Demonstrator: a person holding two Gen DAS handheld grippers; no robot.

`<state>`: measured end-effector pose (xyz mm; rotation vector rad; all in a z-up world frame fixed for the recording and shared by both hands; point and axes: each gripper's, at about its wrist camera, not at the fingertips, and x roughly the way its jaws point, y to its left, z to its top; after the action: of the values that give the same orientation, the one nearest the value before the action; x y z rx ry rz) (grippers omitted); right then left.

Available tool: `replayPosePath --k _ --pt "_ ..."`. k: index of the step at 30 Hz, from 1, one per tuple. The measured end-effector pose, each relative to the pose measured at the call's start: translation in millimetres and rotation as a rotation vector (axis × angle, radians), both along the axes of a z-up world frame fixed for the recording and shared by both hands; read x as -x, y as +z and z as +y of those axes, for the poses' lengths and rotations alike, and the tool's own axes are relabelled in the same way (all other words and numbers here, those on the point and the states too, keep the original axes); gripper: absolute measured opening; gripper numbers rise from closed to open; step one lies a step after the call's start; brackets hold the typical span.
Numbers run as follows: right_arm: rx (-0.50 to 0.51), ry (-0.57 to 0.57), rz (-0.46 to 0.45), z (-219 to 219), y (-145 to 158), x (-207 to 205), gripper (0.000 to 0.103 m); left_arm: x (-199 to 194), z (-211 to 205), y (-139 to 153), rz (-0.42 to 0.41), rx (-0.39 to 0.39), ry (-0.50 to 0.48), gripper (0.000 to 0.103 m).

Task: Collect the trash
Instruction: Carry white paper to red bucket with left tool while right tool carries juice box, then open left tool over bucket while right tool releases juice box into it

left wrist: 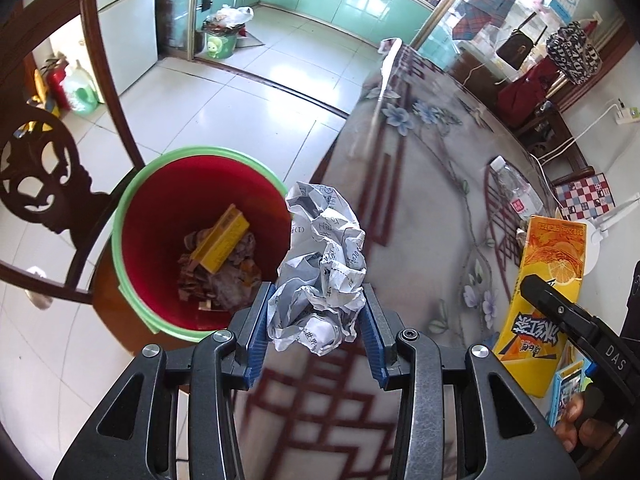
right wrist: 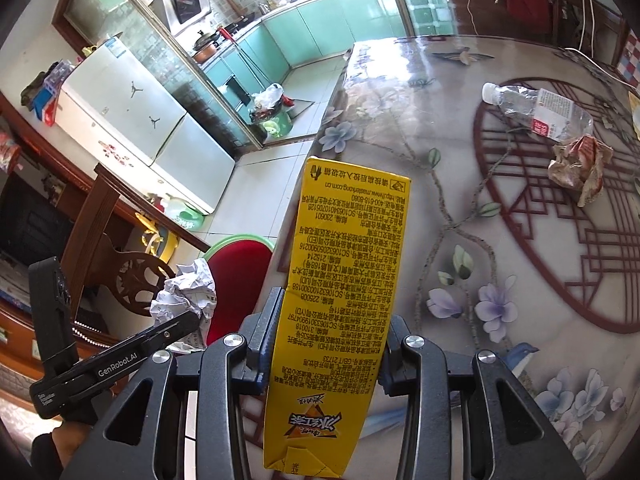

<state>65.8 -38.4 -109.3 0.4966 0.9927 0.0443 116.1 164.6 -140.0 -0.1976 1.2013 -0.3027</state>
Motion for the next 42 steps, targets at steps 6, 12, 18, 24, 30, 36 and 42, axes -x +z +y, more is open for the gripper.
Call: replayPosePath --k 6,12,18,24,30,36,42 --pt "0.007 0.030 0.001 28 1 -10 0.037 -4 24 -4 0.009 0.001 0.018 0.039" --pt "0.015 0.073 0.005 54 0 -22 0.037 -11 47 -8 0.014 0.002 0.044 0.039" --pt "0.014 0.118 0.005 82 0 -32 0.037 -16 67 -16 0.033 -0.012 0.075 0.039" --pt "0.018 0.166 0.017 107 -6 -45 0.037 -21 82 -23 0.049 -0.018 0.098 0.040" --pt "0.028 0.219 0.024 125 -9 -60 0.037 -29 91 -33 0.082 -0.024 0.106 0.040" --pt "0.042 0.254 0.029 137 -9 -74 0.037 -39 93 -36 0.093 -0.020 0.109 0.040" --pt "0.054 0.282 0.037 147 -11 -83 0.037 -47 94 -38 0.099 -0.020 0.114 0.041"
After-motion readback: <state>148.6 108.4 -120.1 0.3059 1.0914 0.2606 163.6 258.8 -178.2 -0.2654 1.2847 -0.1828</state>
